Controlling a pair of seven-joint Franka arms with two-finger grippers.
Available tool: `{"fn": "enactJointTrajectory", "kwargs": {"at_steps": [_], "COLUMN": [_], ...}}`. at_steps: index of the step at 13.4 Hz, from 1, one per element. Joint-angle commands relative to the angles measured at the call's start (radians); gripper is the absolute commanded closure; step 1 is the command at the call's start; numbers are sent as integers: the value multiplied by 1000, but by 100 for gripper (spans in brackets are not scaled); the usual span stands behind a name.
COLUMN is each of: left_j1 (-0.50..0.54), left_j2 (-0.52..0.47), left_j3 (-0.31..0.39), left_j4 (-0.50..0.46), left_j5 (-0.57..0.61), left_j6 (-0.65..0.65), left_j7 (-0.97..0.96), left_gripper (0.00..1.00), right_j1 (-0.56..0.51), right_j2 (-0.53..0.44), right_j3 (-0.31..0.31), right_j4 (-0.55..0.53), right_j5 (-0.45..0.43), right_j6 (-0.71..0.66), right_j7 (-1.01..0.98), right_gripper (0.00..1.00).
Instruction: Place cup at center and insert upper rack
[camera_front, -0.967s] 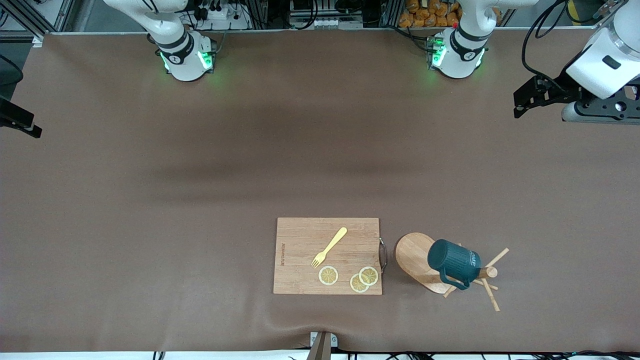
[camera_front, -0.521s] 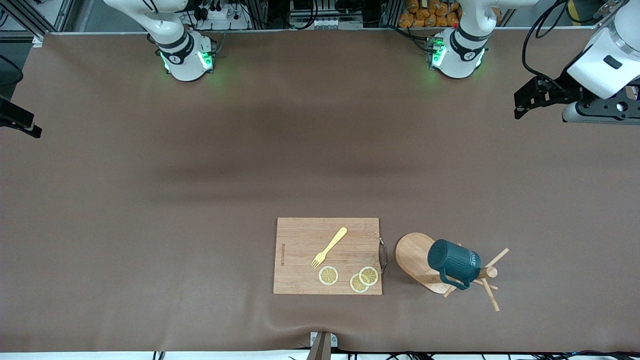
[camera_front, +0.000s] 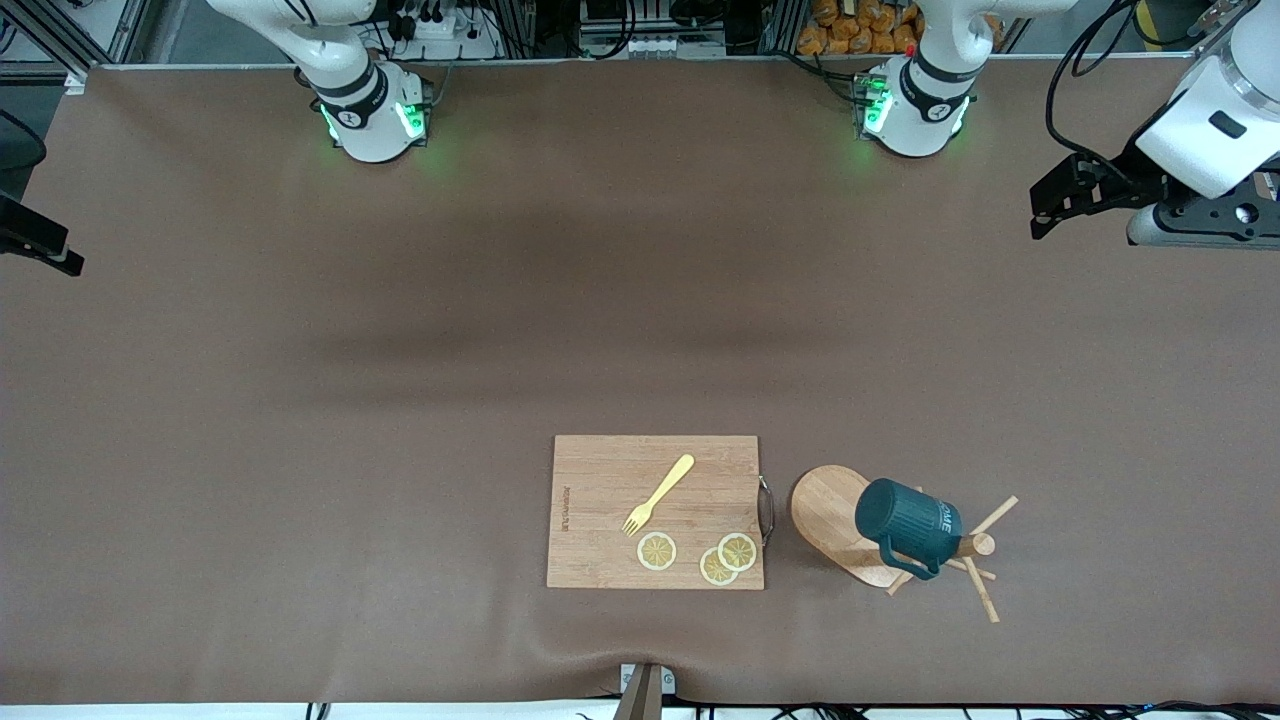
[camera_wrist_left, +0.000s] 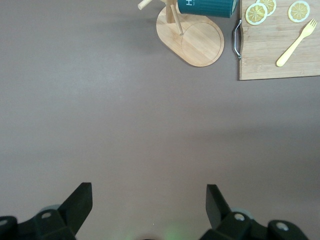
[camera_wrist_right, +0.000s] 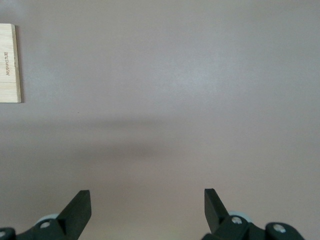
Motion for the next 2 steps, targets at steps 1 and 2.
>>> {"fn": "enactJointTrajectory", "kwargs": {"at_steps": [1, 2], "left_j1": [2, 3], "left_j2": [-18, -18], "left_j3": [-2, -2], "left_j4": [-11, -11], "left_j5": [18, 18], "left_j6": [9, 10], "left_j7": [0, 0], "left_gripper": [0, 0], "right_j1": [-15, -15], "right_j2": [3, 3], "right_j3": [9, 9], "right_j4": [15, 15], "right_j5": [5, 6], "right_j6": [-13, -13], "right_j7": [-13, -13], "right_gripper": [0, 0]}}
